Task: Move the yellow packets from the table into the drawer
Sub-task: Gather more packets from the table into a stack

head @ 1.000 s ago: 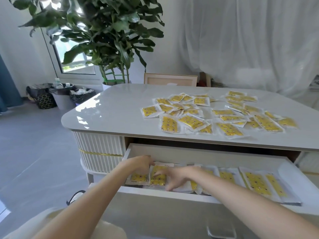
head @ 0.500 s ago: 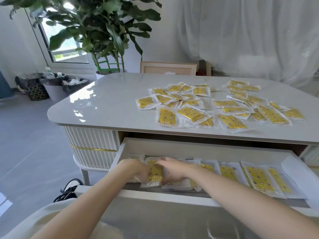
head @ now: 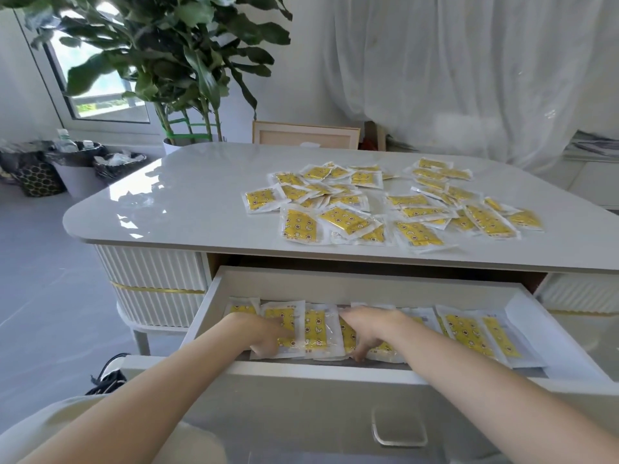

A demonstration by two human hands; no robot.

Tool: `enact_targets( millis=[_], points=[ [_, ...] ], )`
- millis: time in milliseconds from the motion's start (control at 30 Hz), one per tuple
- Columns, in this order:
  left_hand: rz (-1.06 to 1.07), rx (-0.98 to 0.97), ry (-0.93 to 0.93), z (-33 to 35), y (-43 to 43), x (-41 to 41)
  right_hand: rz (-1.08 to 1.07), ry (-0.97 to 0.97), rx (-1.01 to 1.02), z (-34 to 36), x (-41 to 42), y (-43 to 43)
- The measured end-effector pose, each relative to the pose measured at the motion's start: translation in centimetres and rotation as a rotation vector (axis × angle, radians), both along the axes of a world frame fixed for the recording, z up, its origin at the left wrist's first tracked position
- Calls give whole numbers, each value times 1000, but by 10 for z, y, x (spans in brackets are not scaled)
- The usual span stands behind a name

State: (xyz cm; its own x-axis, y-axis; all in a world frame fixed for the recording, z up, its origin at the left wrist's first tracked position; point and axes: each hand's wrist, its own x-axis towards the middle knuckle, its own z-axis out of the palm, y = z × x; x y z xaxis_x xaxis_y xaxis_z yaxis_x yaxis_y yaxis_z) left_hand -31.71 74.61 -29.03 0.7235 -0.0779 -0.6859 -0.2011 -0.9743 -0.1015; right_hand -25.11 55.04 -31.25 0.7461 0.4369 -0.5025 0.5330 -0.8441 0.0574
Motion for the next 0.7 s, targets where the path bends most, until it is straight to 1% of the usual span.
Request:
enact_targets(
  millis=[167,367,533,700],
  points=[
    [-62,66,-16,1,-6,-2,-26,15,-19,1,3,-6],
    [-74,76,-14,2,-8,-3,-88,8,-159,-4,5,-6],
    [-39,32,-23,0,-9,-2,-112,-20,-158,-5,5,-9],
    [9,-72,-102,-2,-9,-2,-104,-46,-109,5,0,-10]
  ],
)
